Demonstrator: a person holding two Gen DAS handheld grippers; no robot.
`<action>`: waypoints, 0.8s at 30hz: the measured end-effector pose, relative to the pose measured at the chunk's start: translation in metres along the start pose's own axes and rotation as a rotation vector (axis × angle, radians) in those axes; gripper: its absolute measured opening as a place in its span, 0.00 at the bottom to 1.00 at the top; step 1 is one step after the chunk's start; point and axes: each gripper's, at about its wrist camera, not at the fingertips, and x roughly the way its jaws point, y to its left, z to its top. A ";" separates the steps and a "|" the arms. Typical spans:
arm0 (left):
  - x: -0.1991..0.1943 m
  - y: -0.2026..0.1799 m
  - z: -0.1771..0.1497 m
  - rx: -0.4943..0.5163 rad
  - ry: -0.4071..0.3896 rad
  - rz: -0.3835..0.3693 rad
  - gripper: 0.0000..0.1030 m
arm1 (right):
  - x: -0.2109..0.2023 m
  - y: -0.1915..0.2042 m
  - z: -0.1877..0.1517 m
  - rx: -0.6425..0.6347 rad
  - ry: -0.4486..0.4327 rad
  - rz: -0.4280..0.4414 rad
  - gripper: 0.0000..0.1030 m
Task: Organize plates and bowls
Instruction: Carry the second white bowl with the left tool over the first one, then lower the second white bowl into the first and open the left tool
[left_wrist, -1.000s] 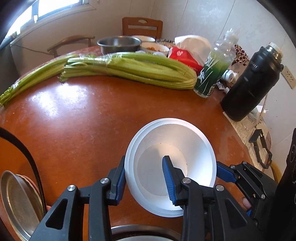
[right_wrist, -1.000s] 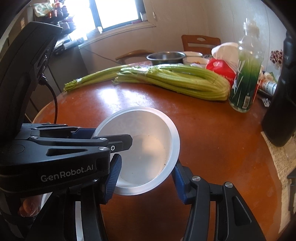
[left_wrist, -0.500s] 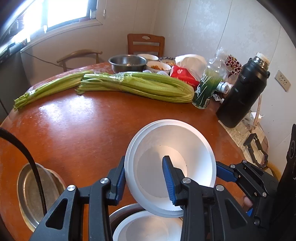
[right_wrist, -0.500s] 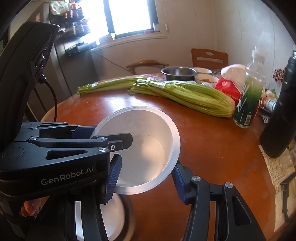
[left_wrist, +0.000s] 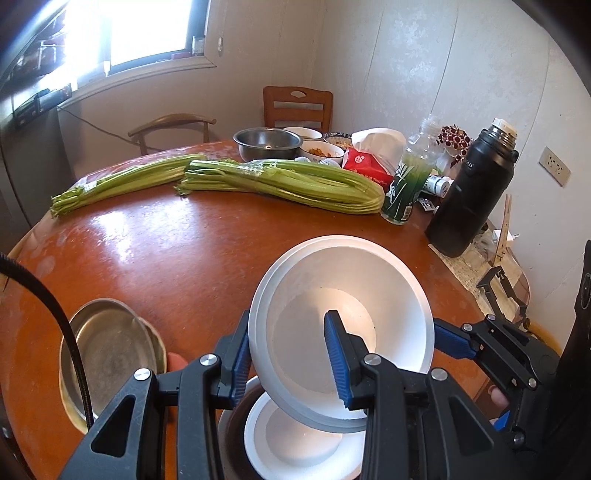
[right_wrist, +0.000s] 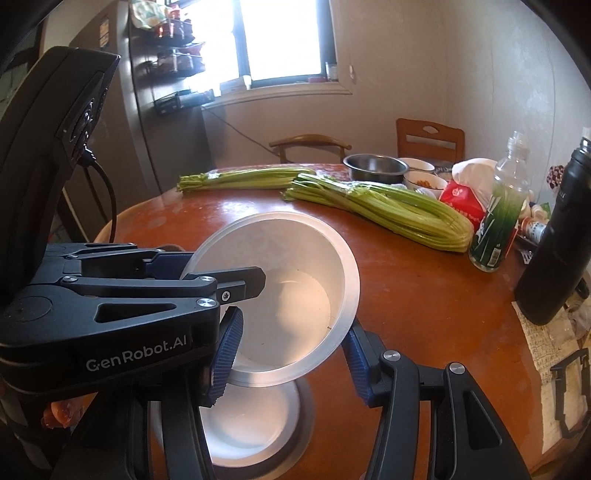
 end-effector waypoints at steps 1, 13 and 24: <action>-0.002 0.001 -0.002 -0.001 -0.002 0.001 0.36 | -0.002 0.002 -0.001 -0.006 -0.002 0.004 0.54; -0.012 0.007 -0.041 -0.035 0.026 -0.007 0.36 | -0.009 0.019 -0.030 -0.042 0.044 0.055 0.54; 0.003 0.012 -0.070 -0.061 0.088 0.016 0.36 | 0.005 0.022 -0.055 -0.058 0.129 0.088 0.54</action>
